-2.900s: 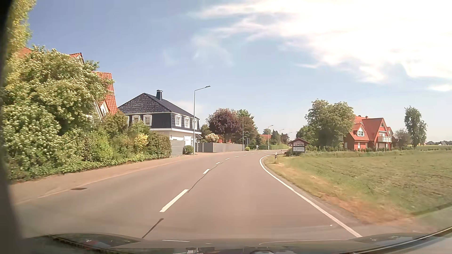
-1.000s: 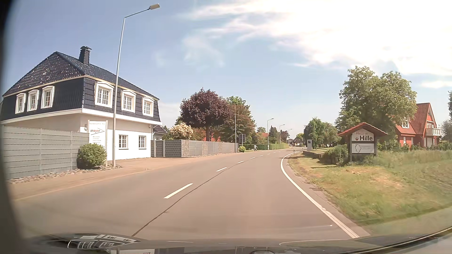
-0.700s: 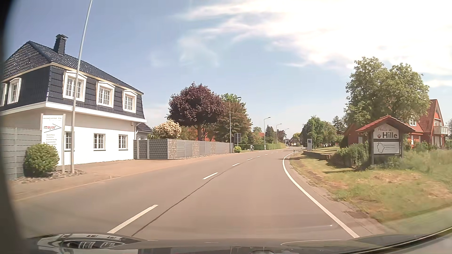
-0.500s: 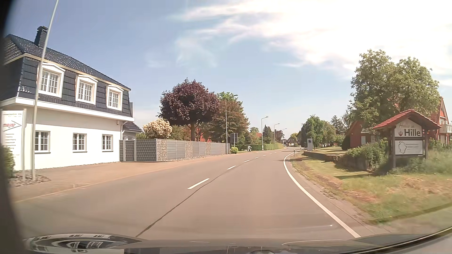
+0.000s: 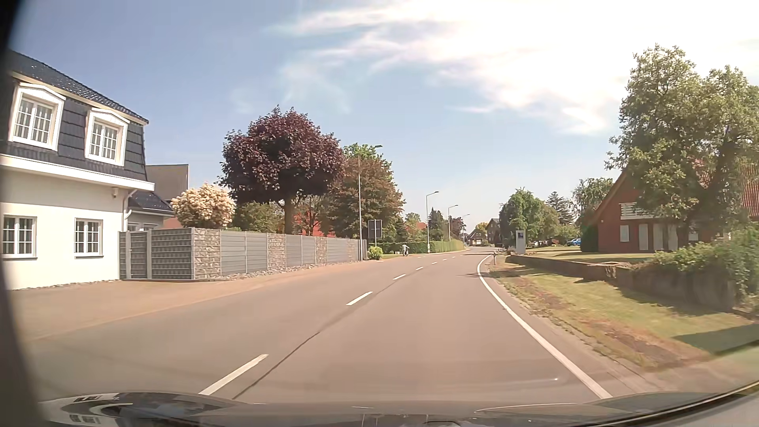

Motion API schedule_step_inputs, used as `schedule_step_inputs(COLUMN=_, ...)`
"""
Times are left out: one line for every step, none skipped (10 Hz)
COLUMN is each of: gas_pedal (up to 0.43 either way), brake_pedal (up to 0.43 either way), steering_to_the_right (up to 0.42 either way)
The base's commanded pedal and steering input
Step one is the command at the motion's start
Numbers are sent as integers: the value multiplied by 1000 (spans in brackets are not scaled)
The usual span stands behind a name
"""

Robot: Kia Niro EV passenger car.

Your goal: Follow the waypoints while adhering to traffic rules and regulations

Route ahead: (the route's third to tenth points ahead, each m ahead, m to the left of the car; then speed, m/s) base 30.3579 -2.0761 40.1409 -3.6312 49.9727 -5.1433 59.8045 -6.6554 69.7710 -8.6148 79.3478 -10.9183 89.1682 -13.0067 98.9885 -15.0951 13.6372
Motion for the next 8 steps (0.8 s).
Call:
schedule_step_inputs(gas_pedal=157, brake_pedal=0, steering_to_the_right=26)
schedule_step_inputs(gas_pedal=157, brake_pedal=0, steering_to_the_right=28)
schedule_step_inputs(gas_pedal=157, brake_pedal=0, steering_to_the_right=30)
schedule_step_inputs(gas_pedal=157, brake_pedal=0, steering_to_the_right=30)
schedule_step_inputs(gas_pedal=157, brake_pedal=0, steering_to_the_right=30)
schedule_step_inputs(gas_pedal=157, brake_pedal=0, steering_to_the_right=30)
schedule_step_inputs(gas_pedal=157, brake_pedal=0, steering_to_the_right=31)
schedule_step_inputs(gas_pedal=157, brake_pedal=0, steering_to_the_right=32)
